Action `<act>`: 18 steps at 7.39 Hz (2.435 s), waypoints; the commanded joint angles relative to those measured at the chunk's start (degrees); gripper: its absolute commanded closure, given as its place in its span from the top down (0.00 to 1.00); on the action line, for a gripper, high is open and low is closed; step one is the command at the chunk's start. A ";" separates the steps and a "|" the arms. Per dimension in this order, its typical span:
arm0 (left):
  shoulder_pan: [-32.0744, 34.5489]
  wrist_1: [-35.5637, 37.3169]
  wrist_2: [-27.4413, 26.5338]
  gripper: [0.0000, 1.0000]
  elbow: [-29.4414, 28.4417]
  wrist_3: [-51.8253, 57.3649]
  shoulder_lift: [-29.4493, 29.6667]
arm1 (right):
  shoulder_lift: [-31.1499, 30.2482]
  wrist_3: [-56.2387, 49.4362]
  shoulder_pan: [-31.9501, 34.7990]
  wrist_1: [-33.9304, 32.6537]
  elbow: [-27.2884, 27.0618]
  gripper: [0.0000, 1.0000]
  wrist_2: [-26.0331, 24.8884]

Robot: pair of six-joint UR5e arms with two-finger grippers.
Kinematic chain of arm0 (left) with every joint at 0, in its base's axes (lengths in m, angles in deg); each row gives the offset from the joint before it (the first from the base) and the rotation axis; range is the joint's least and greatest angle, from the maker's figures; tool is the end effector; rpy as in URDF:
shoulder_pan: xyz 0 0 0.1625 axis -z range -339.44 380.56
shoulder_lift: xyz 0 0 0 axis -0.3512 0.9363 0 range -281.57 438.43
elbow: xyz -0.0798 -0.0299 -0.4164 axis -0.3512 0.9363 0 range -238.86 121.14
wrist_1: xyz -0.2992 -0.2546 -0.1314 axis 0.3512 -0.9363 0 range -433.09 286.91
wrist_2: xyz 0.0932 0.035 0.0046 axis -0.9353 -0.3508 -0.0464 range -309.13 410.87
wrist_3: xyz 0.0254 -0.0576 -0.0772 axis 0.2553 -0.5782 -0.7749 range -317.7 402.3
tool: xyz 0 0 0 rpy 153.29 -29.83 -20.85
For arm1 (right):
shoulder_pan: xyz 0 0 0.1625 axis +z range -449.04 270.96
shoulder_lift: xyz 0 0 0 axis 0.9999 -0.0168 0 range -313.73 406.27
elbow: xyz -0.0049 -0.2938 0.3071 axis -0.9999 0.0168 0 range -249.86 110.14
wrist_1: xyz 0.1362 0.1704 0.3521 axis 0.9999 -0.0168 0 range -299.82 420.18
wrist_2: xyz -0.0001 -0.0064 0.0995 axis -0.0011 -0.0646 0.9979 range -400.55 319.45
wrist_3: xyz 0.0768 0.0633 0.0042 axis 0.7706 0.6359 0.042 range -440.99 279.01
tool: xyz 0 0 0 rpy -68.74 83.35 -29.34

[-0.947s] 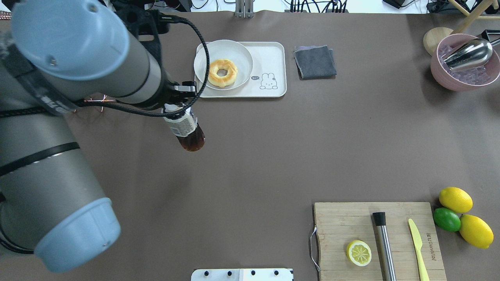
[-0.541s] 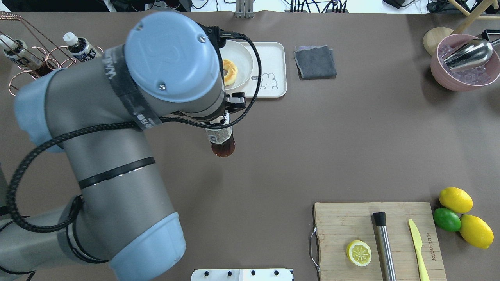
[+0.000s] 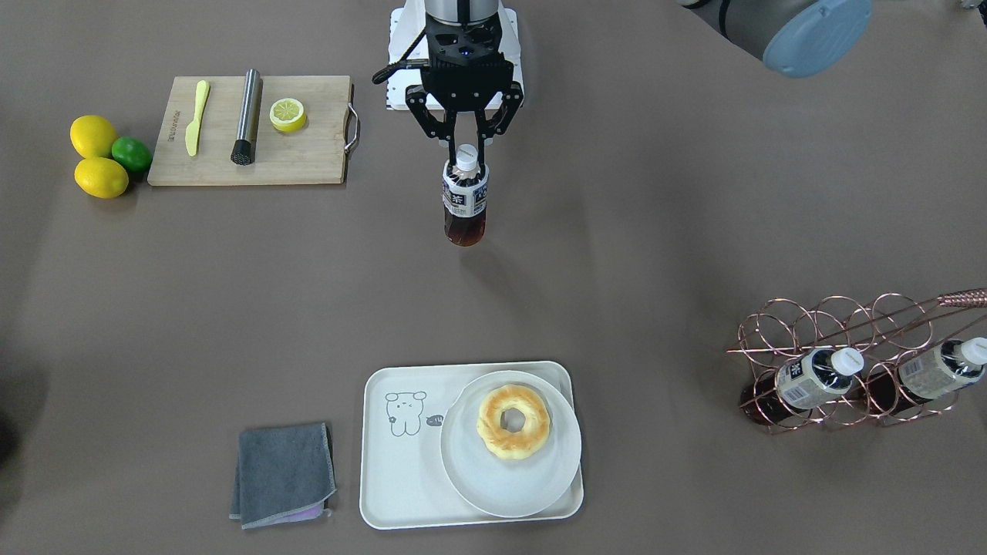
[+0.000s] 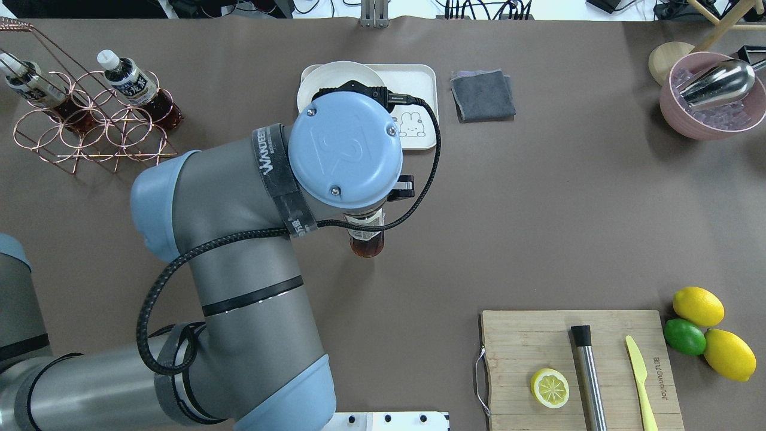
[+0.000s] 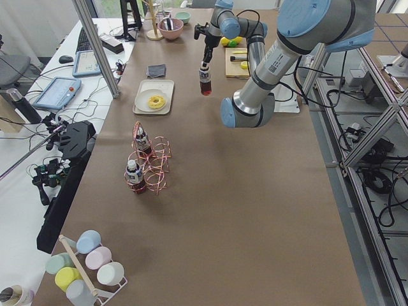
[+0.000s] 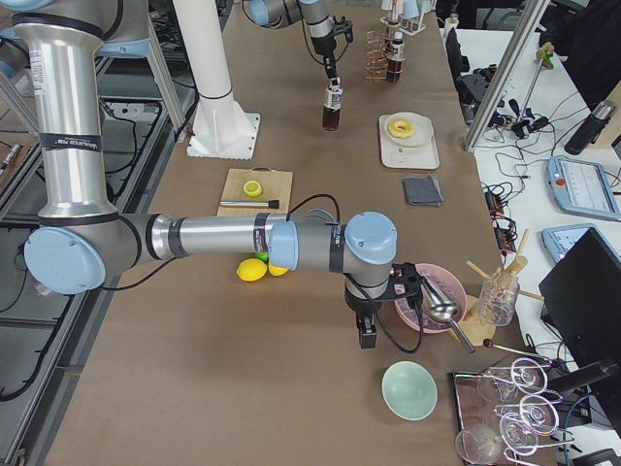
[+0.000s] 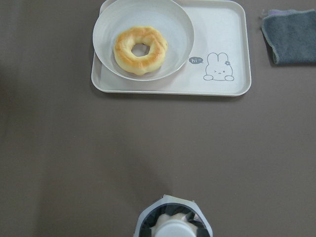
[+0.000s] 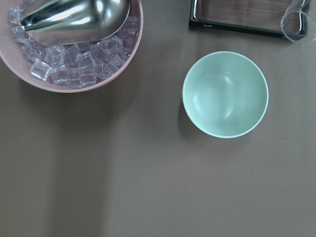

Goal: Place tea on tray
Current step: 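Carry the tea bottle with the left gripper toward the table center, then set the bottle down on the table and withdraw the left gripper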

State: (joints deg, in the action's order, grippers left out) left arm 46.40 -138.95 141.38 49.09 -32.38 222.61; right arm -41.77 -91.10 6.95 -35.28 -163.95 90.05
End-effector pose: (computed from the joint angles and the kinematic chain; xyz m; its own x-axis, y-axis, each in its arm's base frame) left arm 0.4874 -0.3831 0.0306 0.6946 -0.0428 -0.7182 0.2555 0.9478 0.1906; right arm 0.1209 -0.4952 0.6206 0.7624 -0.1035 0.6388 0.0301 0.9917 0.1247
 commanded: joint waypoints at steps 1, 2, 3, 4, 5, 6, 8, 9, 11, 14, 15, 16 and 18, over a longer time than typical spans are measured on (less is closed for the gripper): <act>-2.11 -2.50 -2.62 0.00 -0.46 -0.46 -1.70 | -0.03 -0.09 0.00 0.00 0.14 1.00 0.00; -2.11 -4.25 -2.62 0.00 -0.46 -0.46 -3.19 | -0.12 0.00 0.00 0.00 0.14 1.00 0.00; -2.11 -5.84 -2.62 0.00 -0.46 -0.46 -4.16 | -0.12 0.00 0.00 0.00 0.14 1.00 -0.08; -2.37 -5.85 -2.62 0.00 -0.46 -0.46 -4.26 | -0.12 0.00 0.00 0.00 0.14 1.00 -0.08; -2.63 -5.85 -2.62 0.00 -0.46 -0.46 -4.26 | -0.03 0.00 0.00 0.00 0.14 1.00 -0.08; -2.64 -5.77 -2.71 0.54 -0.37 -0.38 -4.26 | -0.03 0.00 0.00 0.00 0.14 1.00 -0.08; -2.64 -5.85 -4.64 0.98 0.33 0.06 -4.17 | -0.03 0.00 0.00 0.00 0.14 1.00 0.00; -2.55 -5.85 -4.29 0.98 2.77 0.33 -4.26 | 0.14 0.00 0.00 0.00 0.14 1.00 0.00; -1.94 -5.42 -4.38 0.98 7.35 5.38 -6.97 | 0.76 0.09 0.08 -0.17 -0.90 1.00 1.13; 3.15 -10.64 -3.15 0.98 11.31 13.85 -17.14 | 1.90 7.68 -1.75 -0.35 -5.54 1.00 7.28; 7.17 -17.73 0.86 0.98 11.23 14.21 -21.53 | 2.08 12.43 -4.81 -0.17 -8.62 1.00 7.47; 9.73 -22.16 4.29 0.98 11.40 17.17 -25.84 | 3.64 19.18 -8.06 -0.17 -11.43 1.00 7.30; 13.69 -28.49 3.97 0.98 11.32 25.01 -32.10 | 6.37 29.94 -14.39 -0.09 -15.14 1.00 5.99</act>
State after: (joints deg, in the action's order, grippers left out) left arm 56.46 -161.26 144.59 60.46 -12.56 195.83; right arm -37.67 -69.80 -2.26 -35.42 -175.93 96.95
